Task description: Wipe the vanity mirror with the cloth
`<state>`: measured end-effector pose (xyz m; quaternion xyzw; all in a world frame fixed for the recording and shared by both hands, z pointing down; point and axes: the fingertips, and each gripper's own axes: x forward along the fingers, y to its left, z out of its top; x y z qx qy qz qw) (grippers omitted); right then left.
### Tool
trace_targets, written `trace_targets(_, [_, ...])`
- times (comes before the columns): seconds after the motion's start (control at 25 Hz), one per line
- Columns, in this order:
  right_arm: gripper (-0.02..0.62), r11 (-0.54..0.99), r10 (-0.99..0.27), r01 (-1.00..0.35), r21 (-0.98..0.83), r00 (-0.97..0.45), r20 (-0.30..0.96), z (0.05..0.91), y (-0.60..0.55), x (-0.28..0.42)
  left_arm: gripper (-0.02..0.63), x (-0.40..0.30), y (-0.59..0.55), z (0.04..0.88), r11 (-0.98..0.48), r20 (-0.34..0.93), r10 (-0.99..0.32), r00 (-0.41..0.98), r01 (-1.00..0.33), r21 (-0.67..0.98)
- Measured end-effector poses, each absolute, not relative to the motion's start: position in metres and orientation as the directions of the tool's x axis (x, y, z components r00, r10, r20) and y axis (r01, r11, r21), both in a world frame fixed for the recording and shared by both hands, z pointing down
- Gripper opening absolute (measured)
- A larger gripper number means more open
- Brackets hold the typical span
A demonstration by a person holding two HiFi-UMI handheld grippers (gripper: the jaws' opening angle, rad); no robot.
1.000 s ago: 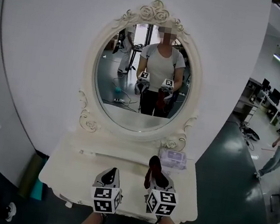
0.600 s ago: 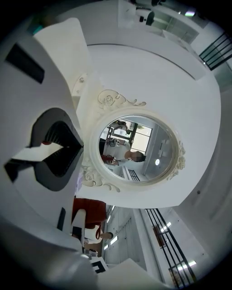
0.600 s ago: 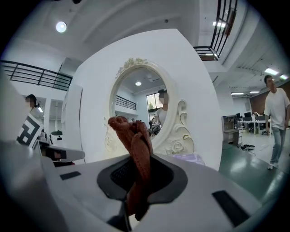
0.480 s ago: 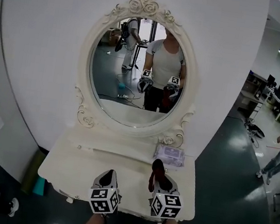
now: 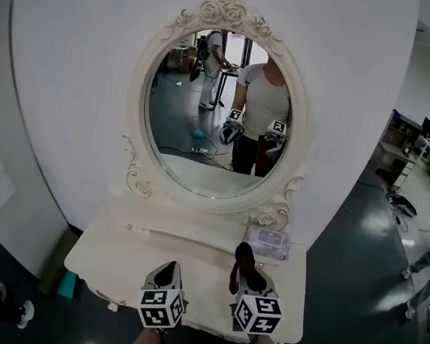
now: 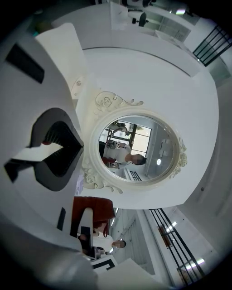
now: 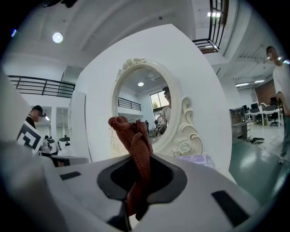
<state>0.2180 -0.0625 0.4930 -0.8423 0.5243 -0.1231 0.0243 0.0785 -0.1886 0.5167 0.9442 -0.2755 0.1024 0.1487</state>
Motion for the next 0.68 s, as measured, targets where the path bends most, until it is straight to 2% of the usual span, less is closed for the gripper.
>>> trace_targets(0.68, [0.060, -0.437, -0.891, -0.885, -0.162, 0.402, 0.212, 0.4984, -0.0714, 0.2177, 0.011, 0.0804, -0.1963, 0.5140, -0.794, 0.269, -0.506, 0.820, -0.564, 0.227])
